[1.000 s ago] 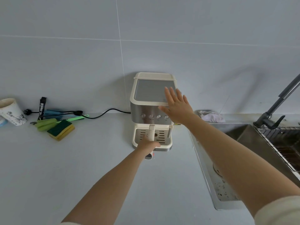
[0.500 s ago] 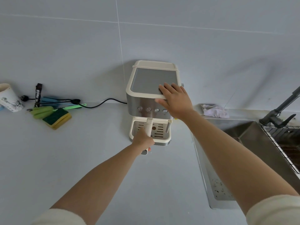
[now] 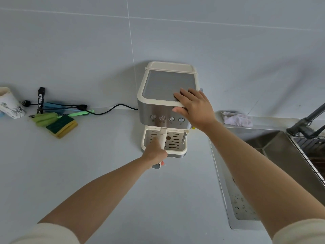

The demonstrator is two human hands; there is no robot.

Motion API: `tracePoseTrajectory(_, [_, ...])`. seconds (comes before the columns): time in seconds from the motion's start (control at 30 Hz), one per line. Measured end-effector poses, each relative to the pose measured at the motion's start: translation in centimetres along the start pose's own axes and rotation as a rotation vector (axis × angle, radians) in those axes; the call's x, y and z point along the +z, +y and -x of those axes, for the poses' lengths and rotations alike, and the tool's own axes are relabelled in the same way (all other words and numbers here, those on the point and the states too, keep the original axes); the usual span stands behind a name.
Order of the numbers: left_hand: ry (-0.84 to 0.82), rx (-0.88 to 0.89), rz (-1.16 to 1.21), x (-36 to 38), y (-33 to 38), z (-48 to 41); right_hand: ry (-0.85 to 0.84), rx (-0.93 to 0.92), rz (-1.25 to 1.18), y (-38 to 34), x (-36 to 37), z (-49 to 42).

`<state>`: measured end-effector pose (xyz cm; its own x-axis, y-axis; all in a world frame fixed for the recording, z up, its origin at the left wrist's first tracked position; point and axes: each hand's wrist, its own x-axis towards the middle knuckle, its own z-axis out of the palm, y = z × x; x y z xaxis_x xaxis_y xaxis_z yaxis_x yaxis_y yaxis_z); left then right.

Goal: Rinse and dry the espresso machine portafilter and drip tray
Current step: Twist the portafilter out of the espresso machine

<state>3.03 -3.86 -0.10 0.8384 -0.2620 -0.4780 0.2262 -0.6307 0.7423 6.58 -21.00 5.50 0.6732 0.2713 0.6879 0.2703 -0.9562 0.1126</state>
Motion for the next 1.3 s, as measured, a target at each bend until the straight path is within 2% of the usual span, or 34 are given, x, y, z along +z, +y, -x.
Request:
tracePoseTrajectory(0.27, [-0.015, 0.028, -0.006, -0.2, -0.3, -0.5, 0.104, -0.039, 0.027, 0.3, 0.3, 0.1])
tracePoseTrajectory(1.0, [-0.050, 0.029, -0.113, -1.7, -1.7, -2.5, 0.157, -0.065, 0.046, 0.4, 1.2, 0.0])
tracePoseTrajectory(1.13, [-0.093, 0.043, -0.196, -3.3, -2.2, -2.9, 0.158, -0.066, 0.038, 0.4, 1.2, 0.1])
tracePoseTrajectory(1.3, [-0.186, 0.102, -0.427, -8.8, -1.7, -4.1, 0.164, -0.073, 0.022, 0.5, 1.1, 0.0])
